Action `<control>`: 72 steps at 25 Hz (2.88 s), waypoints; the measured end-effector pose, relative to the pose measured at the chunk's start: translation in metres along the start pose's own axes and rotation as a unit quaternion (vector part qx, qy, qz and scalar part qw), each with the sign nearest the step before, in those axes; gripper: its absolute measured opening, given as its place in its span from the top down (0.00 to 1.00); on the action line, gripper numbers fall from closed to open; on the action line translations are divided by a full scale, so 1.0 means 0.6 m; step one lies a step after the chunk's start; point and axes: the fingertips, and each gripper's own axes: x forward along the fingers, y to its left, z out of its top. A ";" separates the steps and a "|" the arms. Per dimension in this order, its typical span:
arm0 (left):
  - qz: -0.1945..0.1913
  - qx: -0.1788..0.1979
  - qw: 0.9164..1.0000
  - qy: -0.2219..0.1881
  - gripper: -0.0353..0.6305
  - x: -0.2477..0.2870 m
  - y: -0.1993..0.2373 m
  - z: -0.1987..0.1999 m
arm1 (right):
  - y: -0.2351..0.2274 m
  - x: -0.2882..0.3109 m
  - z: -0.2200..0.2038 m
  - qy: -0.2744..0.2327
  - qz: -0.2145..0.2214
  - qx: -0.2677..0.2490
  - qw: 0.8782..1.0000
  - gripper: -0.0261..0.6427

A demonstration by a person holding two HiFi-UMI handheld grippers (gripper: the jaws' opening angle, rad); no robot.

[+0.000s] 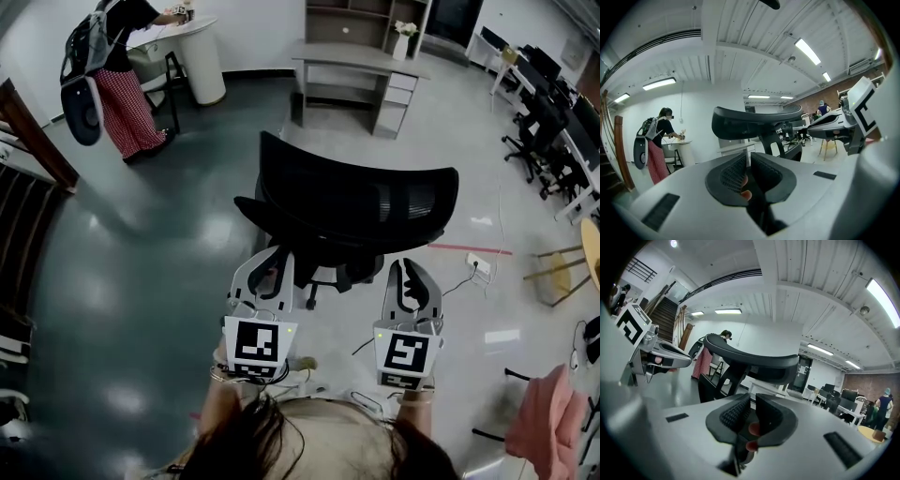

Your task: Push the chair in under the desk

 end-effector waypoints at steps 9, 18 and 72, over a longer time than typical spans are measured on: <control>0.008 0.024 0.999 0.021 0.90 0.030 0.029 -0.021 | -0.004 0.043 -0.012 0.019 0.005 -0.032 0.999 0.85; -0.005 0.052 0.998 0.040 0.82 0.079 0.033 -0.047 | -0.012 0.088 -0.044 0.045 0.007 -0.056 0.997 0.80; -0.044 0.285 0.944 0.158 0.59 0.237 0.051 -0.148 | -0.033 0.235 -0.149 0.149 0.061 -0.219 0.962 0.61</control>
